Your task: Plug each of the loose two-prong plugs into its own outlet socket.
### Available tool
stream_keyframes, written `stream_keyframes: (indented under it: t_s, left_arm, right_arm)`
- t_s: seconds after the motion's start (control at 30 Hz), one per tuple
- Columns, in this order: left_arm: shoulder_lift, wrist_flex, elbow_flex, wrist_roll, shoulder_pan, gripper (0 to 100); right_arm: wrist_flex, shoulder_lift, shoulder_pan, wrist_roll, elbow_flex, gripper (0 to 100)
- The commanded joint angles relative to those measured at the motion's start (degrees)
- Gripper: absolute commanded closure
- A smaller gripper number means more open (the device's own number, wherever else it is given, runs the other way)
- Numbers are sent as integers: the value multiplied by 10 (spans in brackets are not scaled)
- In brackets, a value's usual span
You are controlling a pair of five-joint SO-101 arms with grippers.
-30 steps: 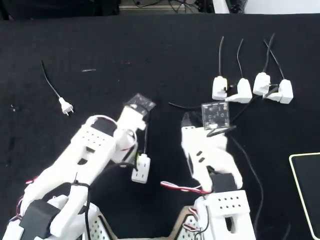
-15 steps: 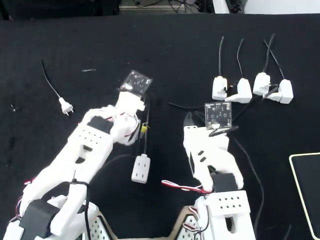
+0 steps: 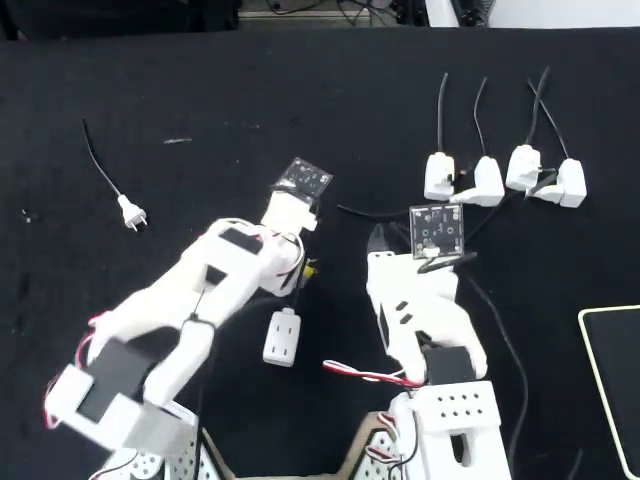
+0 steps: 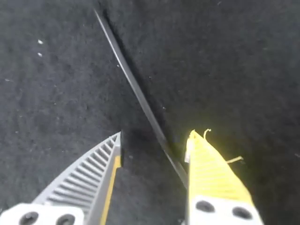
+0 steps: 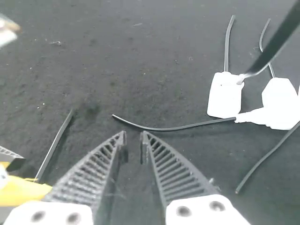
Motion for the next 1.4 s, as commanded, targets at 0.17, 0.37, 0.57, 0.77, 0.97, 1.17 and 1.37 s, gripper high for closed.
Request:
stream_keyframes:
  t_s: [0.17,0.37,0.57,0.77,0.97,1.17,1.37]
  left_arm:
    - [-16,142,-88,-1,-72,773]
    - [-40,193,-46,-84,-122,773]
    - [-129,256,23,-127,-182,797]
    - [-301,337,89,-161,-195,818]
    - [-476,391,125,-163,-196,817]
    - [-482,527,160,-317,-183,817]
    - [-381,510,174,-377,-167,817]
  right_arm:
    - [-11,-14,-24,-3,-36,946]
    - [-11,-14,-29,-2,-32,946]
    - [-11,-14,-29,-2,-32,946]
    - [-11,-14,-30,-2,-32,946]
    - [-11,-14,-30,-2,-31,946]
    - [-11,-14,-30,-2,-31,946]
    - [-11,-14,-30,-2,-31,946]
